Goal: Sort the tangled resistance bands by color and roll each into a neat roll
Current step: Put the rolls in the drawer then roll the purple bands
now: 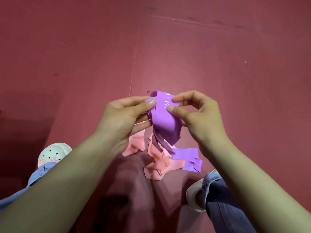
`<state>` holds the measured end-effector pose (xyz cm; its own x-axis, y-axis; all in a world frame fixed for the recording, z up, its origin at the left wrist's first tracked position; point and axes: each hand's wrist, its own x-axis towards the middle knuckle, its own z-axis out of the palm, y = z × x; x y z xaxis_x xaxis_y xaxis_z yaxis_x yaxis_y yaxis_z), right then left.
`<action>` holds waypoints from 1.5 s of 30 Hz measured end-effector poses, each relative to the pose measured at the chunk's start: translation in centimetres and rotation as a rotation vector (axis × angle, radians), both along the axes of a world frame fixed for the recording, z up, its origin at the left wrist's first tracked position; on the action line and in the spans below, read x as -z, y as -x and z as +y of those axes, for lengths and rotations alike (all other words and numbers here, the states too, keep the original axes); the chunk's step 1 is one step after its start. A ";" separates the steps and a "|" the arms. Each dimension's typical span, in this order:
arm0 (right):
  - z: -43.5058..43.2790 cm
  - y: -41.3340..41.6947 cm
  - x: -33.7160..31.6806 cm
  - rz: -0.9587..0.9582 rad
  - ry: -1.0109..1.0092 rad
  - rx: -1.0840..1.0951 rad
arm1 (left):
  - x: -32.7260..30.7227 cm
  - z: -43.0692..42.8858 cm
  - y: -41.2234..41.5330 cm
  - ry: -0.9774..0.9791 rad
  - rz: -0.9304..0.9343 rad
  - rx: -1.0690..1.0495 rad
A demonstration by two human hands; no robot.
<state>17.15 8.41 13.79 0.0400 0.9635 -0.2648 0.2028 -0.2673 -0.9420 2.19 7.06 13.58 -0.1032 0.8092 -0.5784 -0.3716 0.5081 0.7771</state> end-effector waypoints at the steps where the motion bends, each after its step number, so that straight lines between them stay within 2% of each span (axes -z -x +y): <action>1: 0.0 0.0 0.0 -0.007 -0.010 0.005 | 0.0 0.0 0.0 -0.006 0.004 0.004; 7: -0.1 0.1 0.3 -0.013 -0.045 -0.009 | 0.1 0.1 -0.2 -0.032 0.080 -0.011; 10: -0.1 0.3 0.4 0.063 -0.013 0.006 | 0.1 0.1 -0.3 -0.053 0.116 -0.041; 13: 0.2 0.1 0.2 0.257 0.126 0.074 | 0.2 0.4 -0.1 -0.092 0.104 -0.080; 15: 0.4 -0.1 0.3 0.255 0.297 0.090 | 0.2 0.5 0.2 -0.134 0.115 -0.059; 18: 0.6 -0.5 0.5 0.216 0.536 0.072 | 0.1 0.5 0.4 -0.266 0.208 0.081; 21: 0.8 -1.1 0.6 0.248 0.613 0.076 | -0.1 0.4 0.5 -0.373 0.327 0.276; 24: 1.0 -1.7 0.4 0.259 0.603 0.069 | -0.1 0.4 0.6 -0.402 0.418 0.388; 29: 0.8 -1.7 0.8 0.145 0.470 -0.011 | 0.2 0.1 0.2 -0.384 0.495 0.474; 36: 1.4 -2.1 0.6 0.403 0.321 0.196 | 0.6 -0.3 -0.1 -0.363 0.494 0.530; 45: 2.0 -2.9 0.3 0.462 0.201 0.408 | 1.0 -0.4 0.6 -0.272 0.568 0.603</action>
